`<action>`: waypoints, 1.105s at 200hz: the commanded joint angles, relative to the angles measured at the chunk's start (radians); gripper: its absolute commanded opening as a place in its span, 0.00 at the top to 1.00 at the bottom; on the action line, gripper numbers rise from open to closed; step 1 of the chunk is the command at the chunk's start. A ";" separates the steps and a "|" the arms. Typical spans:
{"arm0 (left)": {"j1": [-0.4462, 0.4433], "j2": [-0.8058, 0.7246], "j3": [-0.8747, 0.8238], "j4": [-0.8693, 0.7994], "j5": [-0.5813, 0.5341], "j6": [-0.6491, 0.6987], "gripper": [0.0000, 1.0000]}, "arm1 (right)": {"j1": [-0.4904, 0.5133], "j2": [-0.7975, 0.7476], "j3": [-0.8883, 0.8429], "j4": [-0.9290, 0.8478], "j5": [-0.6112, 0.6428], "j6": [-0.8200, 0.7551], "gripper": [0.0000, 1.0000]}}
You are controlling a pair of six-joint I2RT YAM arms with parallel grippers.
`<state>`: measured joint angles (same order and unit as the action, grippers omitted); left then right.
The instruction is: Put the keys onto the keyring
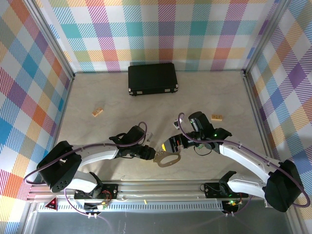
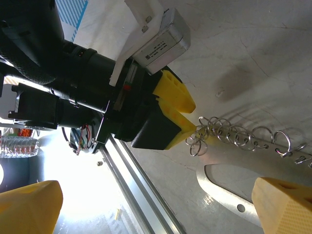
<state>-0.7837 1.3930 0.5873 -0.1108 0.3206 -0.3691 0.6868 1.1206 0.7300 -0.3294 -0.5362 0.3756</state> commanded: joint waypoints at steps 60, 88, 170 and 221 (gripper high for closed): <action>0.003 0.026 -0.029 0.093 0.035 0.013 0.62 | 0.001 0.025 0.052 0.033 0.002 -0.036 0.01; 0.003 0.037 -0.034 0.092 0.020 0.021 0.62 | 0.000 0.019 0.060 0.020 0.006 -0.046 0.01; 0.002 0.070 -0.043 0.137 0.039 0.032 0.71 | -0.012 -0.003 0.081 -0.022 0.027 -0.084 0.01; 0.004 0.093 -0.027 0.128 0.053 0.034 0.79 | -0.015 0.013 0.101 -0.017 0.020 -0.088 0.01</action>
<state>-0.7818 1.4719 0.5575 0.0093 0.3519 -0.3466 0.6792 1.1286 0.7940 -0.3382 -0.5060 0.3191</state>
